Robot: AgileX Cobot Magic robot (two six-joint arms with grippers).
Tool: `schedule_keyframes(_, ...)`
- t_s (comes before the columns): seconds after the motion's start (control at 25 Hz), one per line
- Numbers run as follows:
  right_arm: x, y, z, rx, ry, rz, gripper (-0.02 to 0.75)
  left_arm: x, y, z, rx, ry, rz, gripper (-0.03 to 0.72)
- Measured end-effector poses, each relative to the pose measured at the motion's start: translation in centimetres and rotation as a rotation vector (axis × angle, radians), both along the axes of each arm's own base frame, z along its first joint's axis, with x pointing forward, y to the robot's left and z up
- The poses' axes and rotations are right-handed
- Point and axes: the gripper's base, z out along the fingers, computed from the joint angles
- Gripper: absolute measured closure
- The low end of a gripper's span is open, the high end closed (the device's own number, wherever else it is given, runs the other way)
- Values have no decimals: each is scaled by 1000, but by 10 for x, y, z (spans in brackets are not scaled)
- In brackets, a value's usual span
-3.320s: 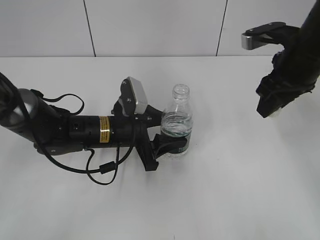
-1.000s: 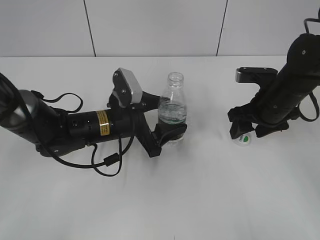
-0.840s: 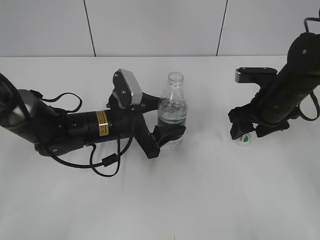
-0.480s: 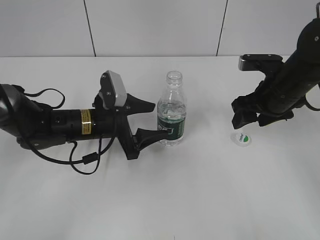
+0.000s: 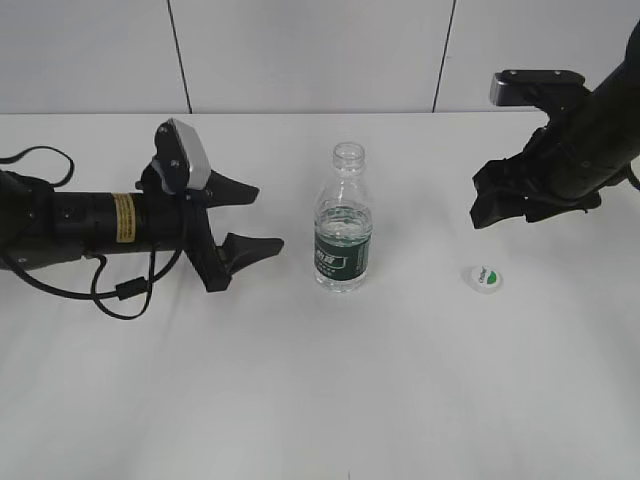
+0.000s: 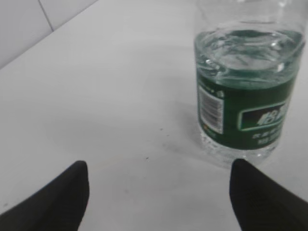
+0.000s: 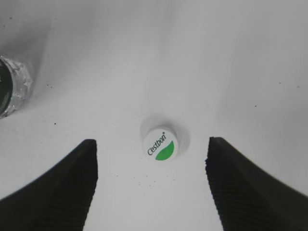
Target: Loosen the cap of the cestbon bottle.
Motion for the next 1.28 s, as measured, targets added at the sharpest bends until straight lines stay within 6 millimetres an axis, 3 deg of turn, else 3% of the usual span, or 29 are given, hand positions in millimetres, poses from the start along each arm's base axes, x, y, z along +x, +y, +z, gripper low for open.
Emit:
schedule_keyframes(0.2,-4,-1,20,-3,-60,18,200,8,14,24,163,-48,108,148)
schedule_keyframes(0.44,-1,-4,47,-41,-149,55,200,16,38,45,359,-15,359,172)
schedule_keyframes(0.8,10,-4,92,-103,-172,117,200,25,87,60,717,251,843,178)
schedule_keyframes(1.04,11,-15,122,-123,-112,116,200,33,88,90,697,369,946,179)
schedule_keyframes(1.28,9,-39,129,-131,-33,63,200,31,94,115,706,603,969,179)
